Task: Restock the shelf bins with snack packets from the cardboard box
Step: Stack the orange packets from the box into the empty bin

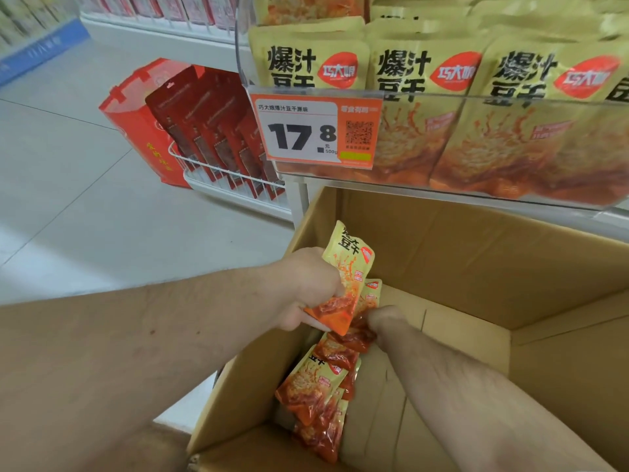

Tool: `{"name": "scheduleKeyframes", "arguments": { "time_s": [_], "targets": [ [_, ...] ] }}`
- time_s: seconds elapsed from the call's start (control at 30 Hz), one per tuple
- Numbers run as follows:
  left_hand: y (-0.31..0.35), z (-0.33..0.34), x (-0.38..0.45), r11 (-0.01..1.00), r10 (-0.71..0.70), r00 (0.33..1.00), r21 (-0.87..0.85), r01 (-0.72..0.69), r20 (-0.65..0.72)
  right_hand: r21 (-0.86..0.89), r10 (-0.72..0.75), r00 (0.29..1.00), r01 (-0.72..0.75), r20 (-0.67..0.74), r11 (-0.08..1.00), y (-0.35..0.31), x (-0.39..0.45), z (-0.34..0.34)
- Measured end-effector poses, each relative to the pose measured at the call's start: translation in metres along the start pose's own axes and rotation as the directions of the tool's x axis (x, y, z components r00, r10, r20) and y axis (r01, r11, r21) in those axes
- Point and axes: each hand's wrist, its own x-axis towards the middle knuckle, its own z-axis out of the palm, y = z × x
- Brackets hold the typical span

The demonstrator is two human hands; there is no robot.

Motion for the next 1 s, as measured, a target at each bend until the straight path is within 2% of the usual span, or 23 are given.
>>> {"name": "scheduleKeyframes", "arguments": {
  "time_s": [0.13,0.2,0.3,0.37,0.5,0.63,0.8,0.9,1.0],
  "targets": [
    [-0.004,-0.003,-0.003,1.000,-0.025,1.000,-0.012,0.025,0.009,0.014,-0.047,0.998,0.048,-0.050,0.999,-0.018,-0.062,-0.054],
    [-0.003,0.000,-0.005,0.999,-0.022,0.999,0.025,0.021,0.037,0.006,-0.125,0.990,0.126,-0.063,0.992,-0.026,-0.099,-0.088],
    [-0.003,0.005,-0.012,0.999,-0.041,0.996,0.034,0.039,0.074,-0.040,-0.211,0.977,0.211,-0.008,0.977,-0.025,-0.160,-0.136],
    [-0.001,0.008,-0.019,0.999,-0.037,0.992,0.000,0.037,0.119,-0.006,-0.239,0.971,0.239,0.021,0.971,-0.024,-0.202,-0.161],
    [0.007,0.015,-0.034,0.979,0.103,0.946,-0.201,-0.041,0.307,0.134,-0.347,0.936,0.337,0.064,0.932,-0.028,-0.272,-0.173],
    [0.019,0.026,-0.057,0.938,0.251,0.845,-0.333,-0.093,0.473,0.091,-0.456,0.890,0.453,0.021,0.887,-0.036,-0.297,-0.160],
    [0.029,0.037,-0.082,0.877,0.436,0.833,-0.370,-0.308,0.341,0.082,-0.538,0.842,0.539,-0.028,0.839,-0.046,-0.317,-0.155],
    [0.033,0.039,-0.090,0.848,0.499,0.811,-0.362,-0.386,0.304,0.038,-0.594,0.801,0.597,-0.067,0.801,-0.056,-0.332,-0.162],
    [0.039,0.039,-0.097,0.833,0.537,0.785,-0.341,-0.436,0.308,0.150,-0.632,0.771,0.636,-0.079,0.757,-0.070,-0.342,-0.178]
  ]
}}
